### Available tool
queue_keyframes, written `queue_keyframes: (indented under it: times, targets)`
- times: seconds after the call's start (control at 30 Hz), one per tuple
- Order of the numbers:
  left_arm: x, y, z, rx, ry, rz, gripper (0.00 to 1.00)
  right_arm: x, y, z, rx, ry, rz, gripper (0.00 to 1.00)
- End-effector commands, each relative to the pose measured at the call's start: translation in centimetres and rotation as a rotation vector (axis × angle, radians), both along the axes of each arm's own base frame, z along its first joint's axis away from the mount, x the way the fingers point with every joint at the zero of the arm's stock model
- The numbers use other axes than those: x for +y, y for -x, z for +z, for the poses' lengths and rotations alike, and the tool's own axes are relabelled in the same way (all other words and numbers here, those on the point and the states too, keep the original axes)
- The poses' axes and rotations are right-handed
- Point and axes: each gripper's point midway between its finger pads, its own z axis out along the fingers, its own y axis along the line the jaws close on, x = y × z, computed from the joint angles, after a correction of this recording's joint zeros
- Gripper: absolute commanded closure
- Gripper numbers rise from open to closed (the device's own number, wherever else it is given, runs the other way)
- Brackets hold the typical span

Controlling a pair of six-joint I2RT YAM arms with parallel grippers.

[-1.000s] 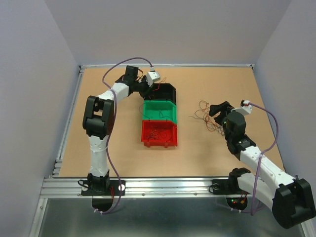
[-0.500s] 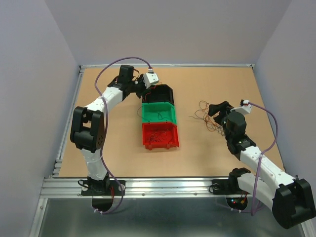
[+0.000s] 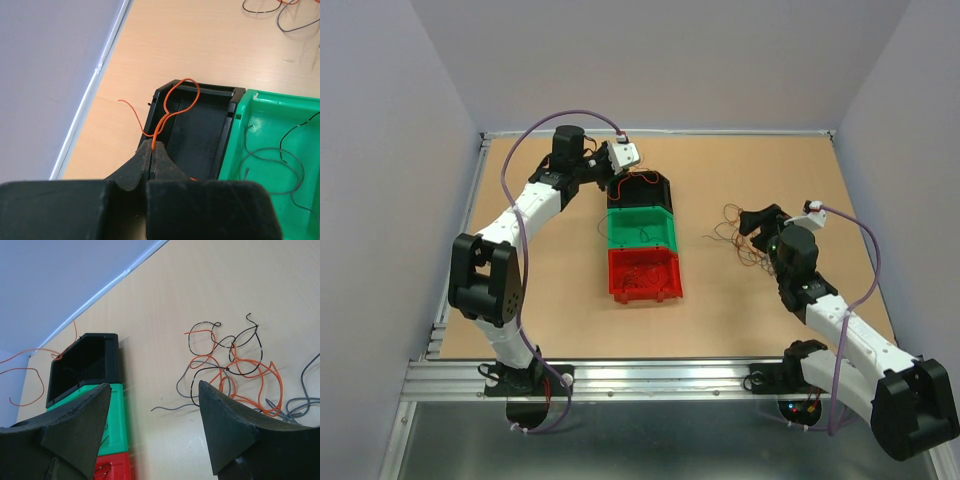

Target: Untangle the cables

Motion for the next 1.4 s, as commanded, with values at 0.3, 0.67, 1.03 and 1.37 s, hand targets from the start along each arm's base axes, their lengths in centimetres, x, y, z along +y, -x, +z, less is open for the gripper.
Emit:
queue_keyframes:
  times: [0.3,0.67,1.03,1.37]
  targets:
    - [-1.2,1.3,0.1,-0.036,-0.051,-0.065,1.00,0.6,-0.1,0.2,-0.032,0.002,0.030,0.24]
    - [-0.2,3.5,7.8,-0.254,0.045,-0.019,1.00,0.9,-0.2,0.0,-0.027,0.004,0.045,0.24]
    - [-0.4,3.3,8.6,-0.249,0.063,-0.012,1.00,1.0,-0.1,0.0,-0.027,0.001,0.053,0.24]
    - [-1.0,-0.4,2.9,-0.126,-0.015,0.031,1.00,1.2,-0.2,0.0,-0.026,0.000,0.062,0.24]
